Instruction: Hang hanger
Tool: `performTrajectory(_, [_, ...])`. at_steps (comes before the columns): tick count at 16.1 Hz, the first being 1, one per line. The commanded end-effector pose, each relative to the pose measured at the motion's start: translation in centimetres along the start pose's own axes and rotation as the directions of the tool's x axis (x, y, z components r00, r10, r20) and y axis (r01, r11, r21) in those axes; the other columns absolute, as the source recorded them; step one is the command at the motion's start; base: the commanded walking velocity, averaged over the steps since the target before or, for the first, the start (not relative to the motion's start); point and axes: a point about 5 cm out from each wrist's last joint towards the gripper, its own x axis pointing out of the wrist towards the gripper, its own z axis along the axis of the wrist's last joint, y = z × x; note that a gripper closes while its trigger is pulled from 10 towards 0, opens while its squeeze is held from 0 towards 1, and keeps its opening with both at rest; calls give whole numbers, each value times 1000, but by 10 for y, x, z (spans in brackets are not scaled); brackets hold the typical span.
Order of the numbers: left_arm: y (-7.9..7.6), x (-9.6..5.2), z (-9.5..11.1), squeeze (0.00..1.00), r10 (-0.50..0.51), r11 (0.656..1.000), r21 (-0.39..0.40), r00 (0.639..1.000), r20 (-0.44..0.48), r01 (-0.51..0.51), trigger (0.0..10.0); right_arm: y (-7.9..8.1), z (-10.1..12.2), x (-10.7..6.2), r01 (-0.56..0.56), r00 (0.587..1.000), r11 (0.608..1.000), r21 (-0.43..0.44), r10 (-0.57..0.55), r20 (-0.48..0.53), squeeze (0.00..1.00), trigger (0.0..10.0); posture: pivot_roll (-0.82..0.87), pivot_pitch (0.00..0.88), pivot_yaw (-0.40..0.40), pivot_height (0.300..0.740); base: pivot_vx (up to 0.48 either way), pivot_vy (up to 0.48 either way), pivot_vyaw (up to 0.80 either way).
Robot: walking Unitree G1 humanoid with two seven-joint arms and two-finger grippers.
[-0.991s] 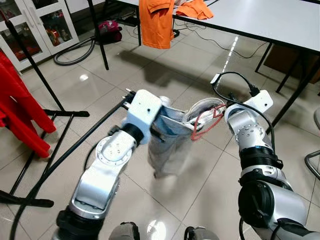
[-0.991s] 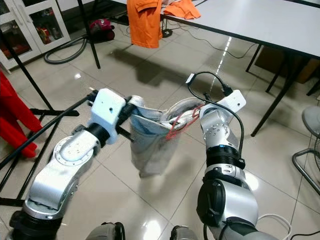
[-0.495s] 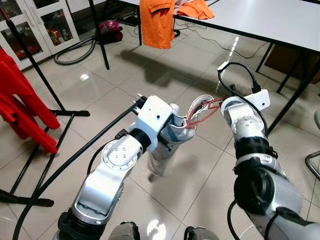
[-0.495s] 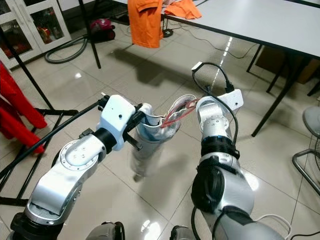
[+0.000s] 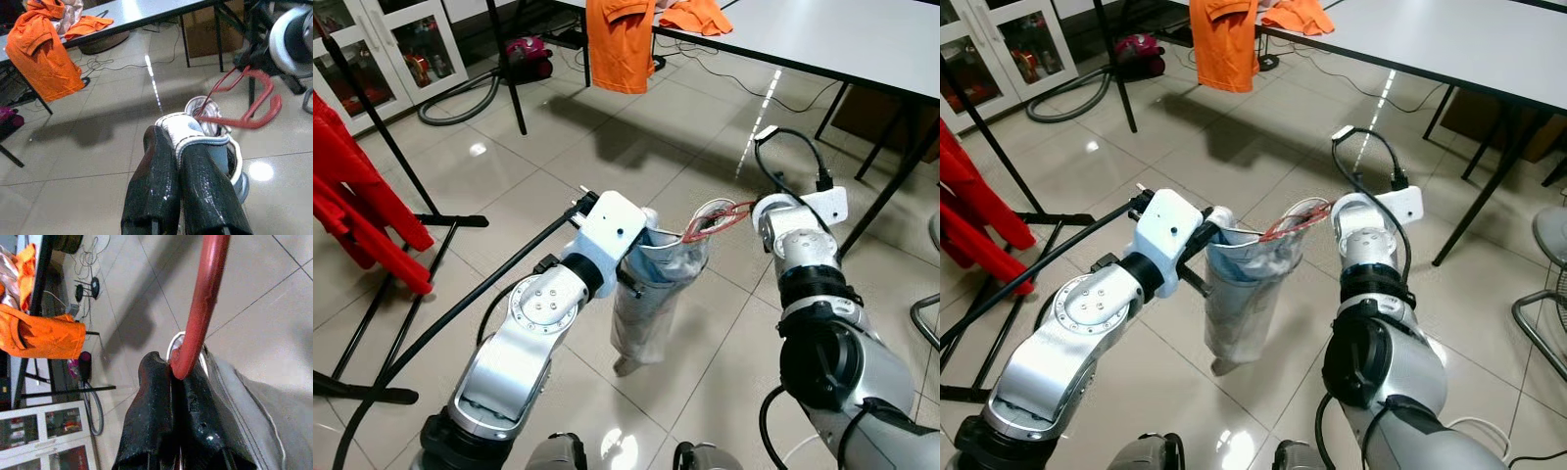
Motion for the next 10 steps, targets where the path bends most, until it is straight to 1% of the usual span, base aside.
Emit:
performTrajectory(1, [1, -2, 5, 0, 10, 1000, 20, 1000, 23, -10, 10000, 12, 6, -2, -26, 1000, 999, 42, 25, 17, 0, 10000, 14, 115, 7, 740, 0, 0, 0])
performTrajectory(2, [1, -2, 5, 0, 7, 1000, 25, 1000, 23, -8, 10000, 12, 6, -2, -24, 1000, 998, 60, 23, 11, 0, 10000, 14, 115, 7, 740, 0, 0, 0])
performTrajectory(3, [3, -1, 6, 0, 12, 1000, 20, 1000, 27, -13, 10000, 12, 8, -1, -21, 1000, 998, 53, 21, 17, 0, 10000, 14, 113, 6, 740, 0, 0, 0])
performTrajectory(4, [4, -1, 12, 0, 16, 1000, -13, 999, 49, -15, 10000, 10, 8, 0, -18, 1000, 999, 38, 17, 19, 0, 10000, 15, 114, 4, 740, 0, 0, 0])
performTrajectory(5, [2, 0, 17, 0, 4, 1000, -30, 997, 71, -2, 10000, 7, 5, 0, -8, 1000, 999, 37, 7, 13, 0, 10000, 17, 113, 4, 740, 0, 0, 0])
performTrajectory(9, [-5, 1, 24, 0, -27, 997, -71, 996, 88, 33, 10000, 5, -1, 0, 1, 1000, 1000, 29, -1, 5, 0, 10000, 20, 114, 7, 740, 0, 0, 0])
performTrajectory(10, [-6, 1, 27, 0, -25, 995, -91, 995, 95, 33, 10000, 5, -2, 1, 3, 1000, 1000, 18, -3, 3, 0, 10000, 21, 111, 8, 740, 0, 0, 0])
